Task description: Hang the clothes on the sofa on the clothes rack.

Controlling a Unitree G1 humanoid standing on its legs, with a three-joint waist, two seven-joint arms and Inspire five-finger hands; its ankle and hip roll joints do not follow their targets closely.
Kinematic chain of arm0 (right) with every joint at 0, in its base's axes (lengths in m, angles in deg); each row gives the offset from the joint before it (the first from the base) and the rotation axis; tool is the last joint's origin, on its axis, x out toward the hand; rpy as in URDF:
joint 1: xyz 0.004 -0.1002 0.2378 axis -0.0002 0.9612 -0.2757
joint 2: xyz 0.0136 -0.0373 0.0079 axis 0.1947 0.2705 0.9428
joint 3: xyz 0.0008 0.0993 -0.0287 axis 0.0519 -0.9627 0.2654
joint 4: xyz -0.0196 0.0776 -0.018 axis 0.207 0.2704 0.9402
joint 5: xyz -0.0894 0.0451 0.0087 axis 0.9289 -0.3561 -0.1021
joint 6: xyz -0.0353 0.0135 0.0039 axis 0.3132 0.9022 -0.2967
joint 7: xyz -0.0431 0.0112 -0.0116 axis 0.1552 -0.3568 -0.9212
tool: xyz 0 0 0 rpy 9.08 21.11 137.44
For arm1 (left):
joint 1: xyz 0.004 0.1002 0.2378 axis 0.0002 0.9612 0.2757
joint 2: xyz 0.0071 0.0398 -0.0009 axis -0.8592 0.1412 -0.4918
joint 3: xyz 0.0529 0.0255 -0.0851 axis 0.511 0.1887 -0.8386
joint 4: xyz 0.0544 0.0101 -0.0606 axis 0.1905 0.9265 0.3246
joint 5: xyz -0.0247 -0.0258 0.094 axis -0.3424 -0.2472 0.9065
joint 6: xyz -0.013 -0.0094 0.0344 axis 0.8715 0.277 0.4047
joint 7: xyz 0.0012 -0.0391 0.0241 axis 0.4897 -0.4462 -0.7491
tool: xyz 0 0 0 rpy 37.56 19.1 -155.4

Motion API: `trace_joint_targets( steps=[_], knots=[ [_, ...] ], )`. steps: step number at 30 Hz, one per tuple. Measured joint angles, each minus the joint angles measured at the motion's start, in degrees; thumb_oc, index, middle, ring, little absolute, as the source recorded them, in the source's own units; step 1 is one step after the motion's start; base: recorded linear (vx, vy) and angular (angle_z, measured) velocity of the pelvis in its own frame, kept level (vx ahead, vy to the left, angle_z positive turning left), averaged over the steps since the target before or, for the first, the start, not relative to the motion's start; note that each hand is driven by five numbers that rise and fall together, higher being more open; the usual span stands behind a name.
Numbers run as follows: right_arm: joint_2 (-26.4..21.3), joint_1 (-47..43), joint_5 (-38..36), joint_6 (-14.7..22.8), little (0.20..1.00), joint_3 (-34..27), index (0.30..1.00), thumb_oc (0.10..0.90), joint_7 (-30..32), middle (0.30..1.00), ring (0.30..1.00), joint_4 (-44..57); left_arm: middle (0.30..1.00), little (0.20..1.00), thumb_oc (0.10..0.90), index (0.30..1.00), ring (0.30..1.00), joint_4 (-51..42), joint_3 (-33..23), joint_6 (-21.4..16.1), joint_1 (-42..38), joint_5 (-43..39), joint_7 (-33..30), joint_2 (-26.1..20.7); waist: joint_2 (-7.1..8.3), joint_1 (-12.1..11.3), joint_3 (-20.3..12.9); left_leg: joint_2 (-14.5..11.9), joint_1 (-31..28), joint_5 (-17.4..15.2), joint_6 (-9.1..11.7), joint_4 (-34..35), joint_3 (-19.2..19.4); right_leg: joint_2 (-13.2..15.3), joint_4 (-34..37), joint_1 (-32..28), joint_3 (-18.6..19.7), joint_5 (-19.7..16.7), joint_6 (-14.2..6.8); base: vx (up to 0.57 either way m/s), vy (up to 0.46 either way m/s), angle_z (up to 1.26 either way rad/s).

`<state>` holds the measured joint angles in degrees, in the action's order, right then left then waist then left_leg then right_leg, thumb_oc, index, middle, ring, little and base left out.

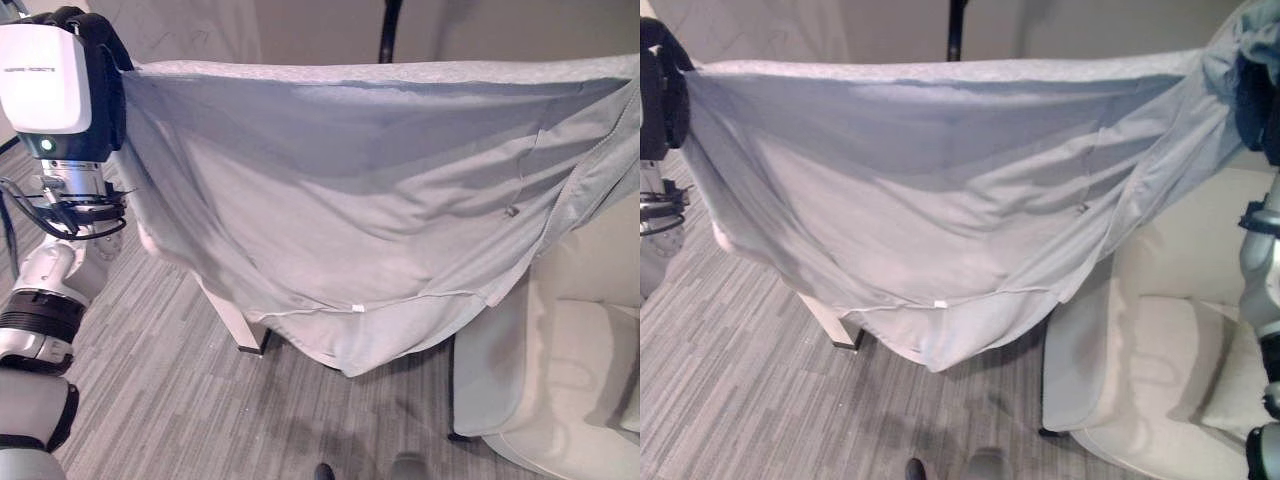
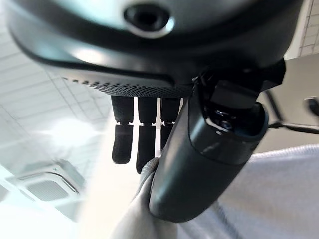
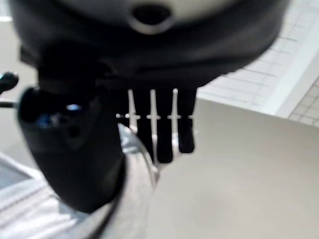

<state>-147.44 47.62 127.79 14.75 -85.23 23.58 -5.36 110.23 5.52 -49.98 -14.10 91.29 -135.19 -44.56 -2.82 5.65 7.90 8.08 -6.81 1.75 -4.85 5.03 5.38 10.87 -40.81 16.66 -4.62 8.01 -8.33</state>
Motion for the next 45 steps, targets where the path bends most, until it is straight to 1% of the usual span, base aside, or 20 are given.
trace_joint_targets(
  steps=[1, 4, 5, 7, 8, 9, 10, 12, 13, 14, 16, 18, 25, 28, 33, 35, 37, 39, 41, 45],
  knots=[
    [-0.9, -0.2, -1.7, -0.2, 0.300, -1.0, 0.300, 0.400, 1.9, 0.300, 0.300, -2.7, 0.300, 0.300, 0.400, 0.300, 0.300, 0.2, -1.1, 0.3, -0.6, -1.0, -0.2, -1.8, 0.02, 0.1, 0.0, 0.2, -1.0, -0.7, 1.0, 0.0, -0.4, -6.7, 17.8, 0.1, -2.0, -1.2, 3.2, 0.15, -0.055, 0.36],
    [-0.9, -0.2, -2.9, 0.0, 0.300, -0.9, 0.300, 0.400, 2.2, 0.300, 0.300, -6.1, 0.300, 0.300, 0.400, 0.300, 0.300, 0.1, -1.1, 0.2, -0.7, -1.3, -1.0, -1.8, 0.08, -0.1, 0.0, 0.1, -2.7, -2.0, 2.4, -0.1, -1.9, -11.2, 25.5, 1.0, -3.0, -4.4, 6.7, 0.15, -0.065, 0.32],
    [-1.3, -0.2, -3.9, 0.0, 0.300, -0.9, 0.300, 0.400, 2.2, 0.300, 0.300, -7.4, 0.300, 0.300, 0.400, 0.300, 0.300, 0.1, -1.0, -0.4, 0.0, -1.2, -1.1, -1.7, 0.48, 0.5, 0.0, 1.5, -4.8, -2.0, 2.4, -0.1, -2.6, -12.7, 29.9, 0.8, -3.0, -8.4, 10.6, 0.11, -0.071, 0.49],
    [-2.2, -0.3, -4.2, 0.0, 0.300, -0.8, 0.300, 0.400, 2.2, 0.300, 0.300, -8.4, 0.300, 0.300, 0.400, 0.300, 0.300, 0.4, -0.6, -1.0, 0.1, -1.2, -1.0, -1.7, 1.89, 0.7, -0.2, 4.4, -7.7, -2.3, 2.8, -0.6, -3.4, -12.3, 32.2, -2.2, -2.5, -15.1, 14.7, 0.10, -0.065, 0.48],
    [-3.8, -0.3, -4.6, 0.0, 0.300, -0.4, 0.300, 0.400, 2.3, 0.300, 0.300, -8.9, 0.300, 0.300, 0.400, 0.300, 0.300, 0.4, -0.9, -1.1, 0.7, -1.4, -1.6, -0.3, 1.98, 0.0, -0.2, 5.4, -7.6, -4.9, 4.6, -4.2, -3.3, -11.3, 35.4, -5.5, -0.7, -17.7, 14.0, 0.12, -0.076, 0.16],
    [-4.1, -0.6, -5.4, 0.0, 0.300, 0.9, 0.300, 0.400, 2.0, 0.300, 0.300, -10.4, 0.300, 0.300, 0.400, 0.300, 0.300, 0.3, 0.1, -1.3, 0.8, -1.6, -3.1, 0.1, 2.68, -2.0, 0.1, 5.7, -5.4, -7.0, 3.3, -9.2, -4.3, -11.0, 40.3, -9.0, 1.6, -18.7, 14.3, 0.11, -0.078, -0.11],
    [-4.1, -1.2, -6.1, 0.0, 0.300, 3.1, 0.300, 0.400, 1.2, 0.300, 0.300, -12.5, 0.300, 0.300, 0.400, 0.300, 0.300, 0.0, 1.8, -1.9, 0.7, -1.6, -3.3, -0.1, 3.17, -3.3, -0.5, 4.1, -4.8, -8.6, 1.9, -9.2, -3.8, -10.8, 45.0, -12.2, 2.3, -20.4, 14.2, 0.10, -0.075, -0.23],
    [-4.1, -7.8, -6.2, 0.6, 0.300, 10.7, 0.300, 0.400, -0.8, 0.300, 0.300, -17.8, 0.300, 0.300, 0.400, 0.300, 0.300, 0.5, 4.9, -2.7, -1.6, -2.0, -3.8, -0.6, 4.00, -4.6, -0.6, -2.3, -1.1, -8.6, 2.5, -8.4, -3.3, -10.9, 46.2, -13.0, 1.9, -20.4, 13.2, 0.10, -0.103, 0.05],
    [-4.1, -11.1, -6.4, 1.1, 0.300, 13.8, 0.300, 0.400, -1.7, 0.300, 0.300, -20.1, 0.300, 0.300, 0.400, 0.300, 0.300, 0.4, 6.2, -3.0, -2.9, -2.7, -3.9, -0.5, 4.05, -4.6, -0.6, -5.0, 0.9, -7.5, 3.9, -7.4, -3.1, -10.9, 46.2, -12.8, 1.6, -19.8, 12.2, 0.10, -0.096, 0.21],
    [-4.0, -13.8, -6.7, 1.4, 0.300, 17.0, 0.300, 0.400, -2.8, 0.300, 0.300, -21.2, 0.300, 0.300, 0.400, 0.300, 0.300, 0.5, 7.3, -3.7, -3.1, -3.5, -3.9, -0.4, 3.76, -4.6, -1.0, -5.5, 0.5, -6.8, 4.9, -6.4, -2.8, -10.7, 46.3, -12.9, 1.3, -19.2, 11.0, 0.10, -0.093, 0.21],
    [-3.4, -18.0, -7.6, 1.9, 0.300, 22.9, 0.300, 0.400, -4.3, 0.300, 0.300, -24.3, 0.300, 0.300, 0.400, 0.300, 0.300, 1.6, 9.3, -4.7, -4.4, -3.4, -3.0, 0.1, 3.74, -4.2, -2.5, -5.5, -0.3, -5.9, 4.8, -4.4, -2.8, -10.3, 46.3, -13.1, 0.9, -18.9, 9.3, 0.08, -0.080, 0.24],
    [-3.1, -19.4, -7.8, 2.5, 0.300, 24.3, 0.300, 0.400, -4.8, 0.300, 0.300, -24.4, 0.300, 0.300, 0.400, 0.300, 0.300, 3.3, 10.4, -4.7, -5.7, -3.5, 0.2, 0.1, 3.60, -3.6, -3.4, -5.6, -1.0, -4.7, 4.0, -2.6, -2.8, -10.1, 46.3, -13.1, 0.2, -18.7, 8.5, 0.10, -0.100, 0.16],
    [-3.0, -26.3, -7.8, 5.6, 0.300, 38.5, 0.300, 0.400, -8.2, 0.300, 0.300, -26.8, 0.300, 0.300, 0.400, 0.300, 0.300, 18.5, 18.0, -4.4, -12.5, -8.1, 6.4, 6.0, 3.76, -1.3, -4.8, -6.3, -1.8, -4.3, 3.8, -1.4, -2.8, -10.9, 46.3, -13.3, 0.2, -18.0, 8.7, 0.11, -0.120, 0.02],
    [-1.0, -24.7, -7.5, 5.4, 0.300, 38.0, 0.300, 0.400, -9.1, 0.300, 0.300, -26.2, 0.300, 0.300, 0.400, 0.300, 0.300, 17.6, 16.1, -2.2, -11.4, -8.8, 7.7, 9.3, 3.74, -1.5, -5.0, -7.2, -1.9, -4.6, 4.5, -1.1, -3.2, -11.5, 44.7, -13.0, -0.8, -16.2, 8.5, 0.11, -0.122, 0.13],
    [1.3, -0.8, -5.5, 5.4, 0.300, 18.6, 0.300, 0.400, -10.8, 0.300, 0.300, -14.2, 0.300, 0.300, 0.400, 0.300, 0.300, 6.7, 7.3, -1.7, 5.5, -7.6, 11.6, 11.3, 3.53, -1.5, -5.1, -8.0, -1.9, -4.5, 4.7, -0.7, -4.4, -12.3, 44.7, -12.9, -1.3, -15.7, 9.0, 0.06, -0.077, 0.06],
    [2.5, 9.1, -4.0, 5.4, 0.300, 14.8, 0.300, 0.400, -11.9, 0.300, 0.300, -10.4, 0.300, 0.300, 0.400, 0.300, 0.300, 6.0, 4.5, -1.2, 14.0, -7.8, 13.2, 15.1, 3.41, -1.2, -5.1, -8.1, -1.7, -4.5, 4.7, -0.6, -4.4, -12.5, 45.0, -12.8, -1.2, -15.6, 9.0, 0.04, -0.086, -0.04],
    [9.4, 18.2, -3.1, 5.3, 0.300, 6.4, 0.300, 0.400, -12.1, 0.300, 0.300, -6.0, 0.300, 0.300, 0.400, 0.300, 0.300, 6.6, 0.1, -0.7, 22.8, -8.3, 14.1, 21.2, 3.43, -0.1, -5.0, -8.2, -1.0, -4.5, 4.7, -0.6, -4.3, -12.6, 45.2, -12.1, -1.2, -15.6, 9.0, 0.02, -0.057, -0.02],
    [11.6, 19.3, -2.4, 5.3, 0.300, 6.8, 0.300, 0.400, -12.5, 0.300, 0.300, -6.5, 0.300, 0.300, 0.400, 0.300, 0.300, 7.9, -0.1, 0.6, 24.7, -10.2, 14.4, 23.8, 3.45, 0.0, -5.0, -8.1, -0.6, -4.5, 4.7, -0.4, -4.4, -12.5, 45.6, -11.8, -1.2, -15.9, 9.3, 0.01, -0.016, 0.00],
    [15.4, 23.1, -1.4, 4.8, 0.300, 3.7, 0.300, 0.400, -13.0, 0.300, 0.300, -3.2, 0.300, 0.300, 0.400, 0.300, 0.300, 6.2, -3.4, 0.3, 28.1, -10.8, 14.4, 28.0, 3.43, -0.2, -4.9, -8.2, -0.7, -4.5, 4.7, -0.4, -4.4, -12.5, 46.1, -12.2, -1.3, -16.0, 9.2, 0.02, -0.030, 0.03],
    [21.1, 24.0, 0.1, 4.4, 0.300, 3.5, 0.300, 0.400, -13.0, 0.300, 0.300, -2.0, 0.300, 0.300, 0.400, 0.300, 0.300, 5.9, -3.4, 0.2, 30.6, -13.1, 14.4, 32.9, 3.26, -0.2, -4.5, -8.2, -0.6, -4.5, 4.7, -0.5, -4.4, -12.5, 46.5, -12.2, -1.3, -16.0, 9.2, 0.00, -0.018, 0.00]
  ],
)
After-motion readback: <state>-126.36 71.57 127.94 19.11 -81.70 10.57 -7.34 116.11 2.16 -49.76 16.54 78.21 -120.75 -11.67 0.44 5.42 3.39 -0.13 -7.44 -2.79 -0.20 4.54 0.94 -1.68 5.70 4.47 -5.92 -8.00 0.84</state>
